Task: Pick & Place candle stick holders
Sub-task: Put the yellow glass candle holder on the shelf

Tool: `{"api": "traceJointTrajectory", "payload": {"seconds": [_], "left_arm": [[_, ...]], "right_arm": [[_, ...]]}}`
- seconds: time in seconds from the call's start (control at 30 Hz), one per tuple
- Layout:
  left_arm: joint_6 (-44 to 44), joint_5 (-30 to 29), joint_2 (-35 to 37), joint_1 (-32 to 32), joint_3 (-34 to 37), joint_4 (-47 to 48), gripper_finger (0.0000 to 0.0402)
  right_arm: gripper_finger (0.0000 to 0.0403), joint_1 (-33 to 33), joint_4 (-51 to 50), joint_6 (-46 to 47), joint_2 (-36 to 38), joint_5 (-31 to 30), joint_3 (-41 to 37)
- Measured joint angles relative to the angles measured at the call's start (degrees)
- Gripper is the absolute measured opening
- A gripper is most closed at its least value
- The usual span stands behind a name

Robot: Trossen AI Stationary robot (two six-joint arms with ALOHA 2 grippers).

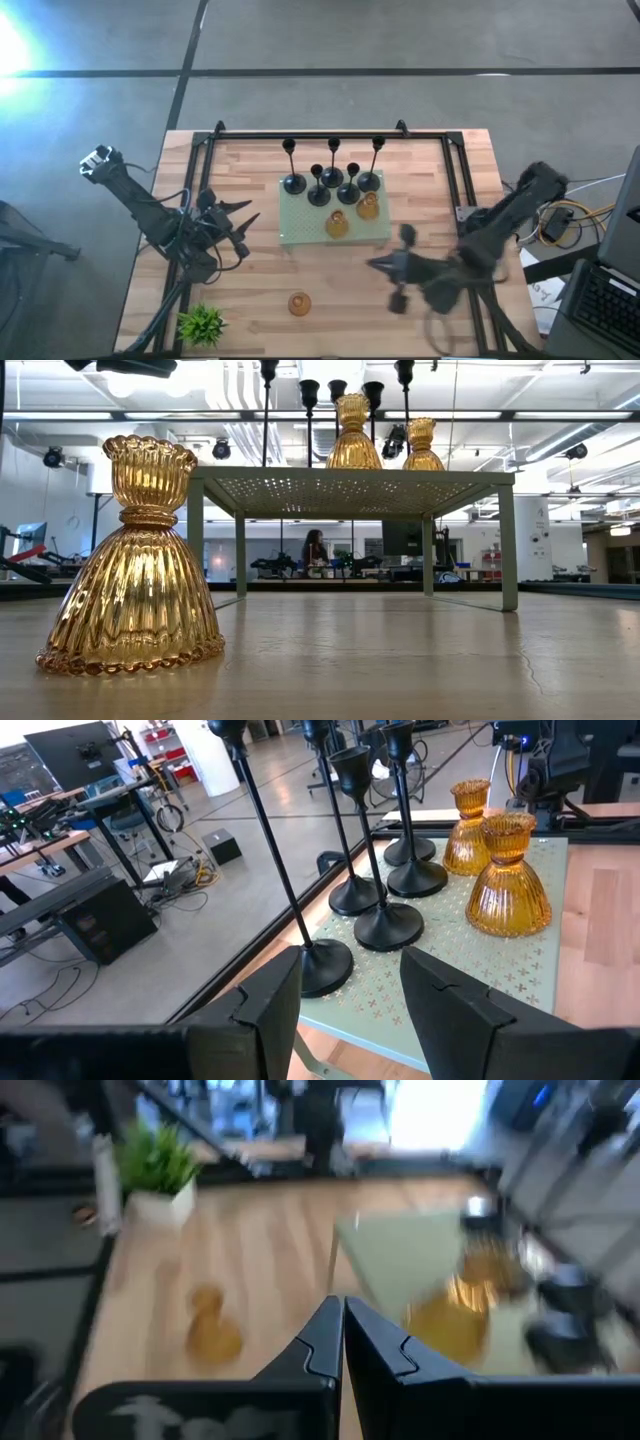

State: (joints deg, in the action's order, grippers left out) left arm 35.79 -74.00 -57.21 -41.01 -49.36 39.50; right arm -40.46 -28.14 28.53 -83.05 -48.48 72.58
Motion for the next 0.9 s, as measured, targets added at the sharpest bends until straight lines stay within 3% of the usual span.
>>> {"api": "traceJointTrajectory", "payload": {"seconds": [0.13,0.23,0.47,0.7,0.9], "left_arm": [[0.0,0.0,0.0,0.0,0.0,0.0,0.0177],[0.0,0.0,0.0,0.0,0.0,0.0,0.0177],[0.0,0.0,0.0,0.0,0.0,0.0,0.0177],[0.0,0.0,0.0,0.0,0.0,0.0,0.0177],[0.0,0.0,0.0,0.0,0.0,0.0,0.0177]], "right_arm": [[0.0008,-5.8,-15.0,13.9,7.0,2.3,-4.0],[0.0008,-8.7,-14.7,16.9,12.1,3.7,-10.3],[0.0008,-9.3,9.6,15.2,25.0,13.6,-32.1],[0.0008,-3.6,52.6,0.8,34.0,30.8,-55.8],[0.0008,6.7,60.3,0.3,37.0,41.2,-65.6]]}}
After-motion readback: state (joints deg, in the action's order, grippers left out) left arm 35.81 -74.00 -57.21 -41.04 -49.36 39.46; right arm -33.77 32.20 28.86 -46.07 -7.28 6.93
